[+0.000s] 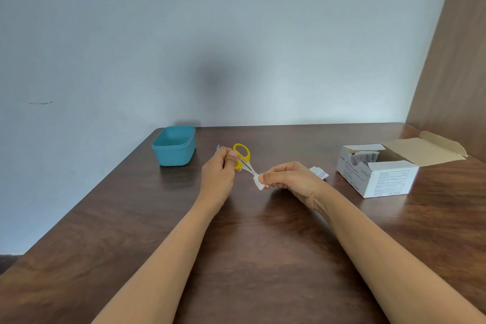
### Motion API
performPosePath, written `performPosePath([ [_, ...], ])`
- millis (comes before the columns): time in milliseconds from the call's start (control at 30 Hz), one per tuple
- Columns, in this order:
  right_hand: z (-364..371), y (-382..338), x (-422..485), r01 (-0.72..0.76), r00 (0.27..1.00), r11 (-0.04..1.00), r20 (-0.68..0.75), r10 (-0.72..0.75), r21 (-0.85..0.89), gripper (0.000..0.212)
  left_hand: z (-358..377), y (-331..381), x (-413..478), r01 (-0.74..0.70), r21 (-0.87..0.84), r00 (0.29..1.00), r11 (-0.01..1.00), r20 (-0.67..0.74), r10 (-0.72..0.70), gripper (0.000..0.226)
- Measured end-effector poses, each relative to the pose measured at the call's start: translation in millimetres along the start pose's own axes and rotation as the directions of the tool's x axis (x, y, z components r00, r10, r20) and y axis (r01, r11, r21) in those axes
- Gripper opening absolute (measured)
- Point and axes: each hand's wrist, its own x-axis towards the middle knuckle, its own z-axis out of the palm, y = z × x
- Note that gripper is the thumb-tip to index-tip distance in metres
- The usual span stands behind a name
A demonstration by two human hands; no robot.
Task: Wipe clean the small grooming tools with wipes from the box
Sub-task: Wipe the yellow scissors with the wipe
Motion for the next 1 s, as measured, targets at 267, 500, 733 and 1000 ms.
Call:
performPosePath([
  [267, 3.8, 3.9, 3.7, 0.001, 0.997, 0.997, -0.079, 0.005, 0.076, 0.009, 5.0, 1.9, -4.0, -0.039, 0.002, 0.997, 0.999, 0.072, 0.039, 0.025],
  [500, 7.7, 8.8, 8.1, 0.073, 0.986, 0.978, -0.161, -0.041, 0.196, 0.019, 8.9, 2.4, -7.9, -0.101, 0.022, 0.988, 0.995, 0.123, 0.098, 0.035],
  [733, 3.9, 4.0, 7.3, -0.019, 1.000, 0.996, -0.014, 0.020, 0.088, 0.011, 2.7, 2.6, -6.0, -0.095, 0.024, 0.991, 0.995, 0.098, 0.092, 0.023],
  [1000, 12.3, 5.4, 4.1, 0.074, 0.983, 0.978, -0.180, -0.039, 0.193, 0.022, 8.4, -0.4, -8.3, -0.033, -0.031, 0.989, 0.999, 0.143, 0.037, 0.031],
])
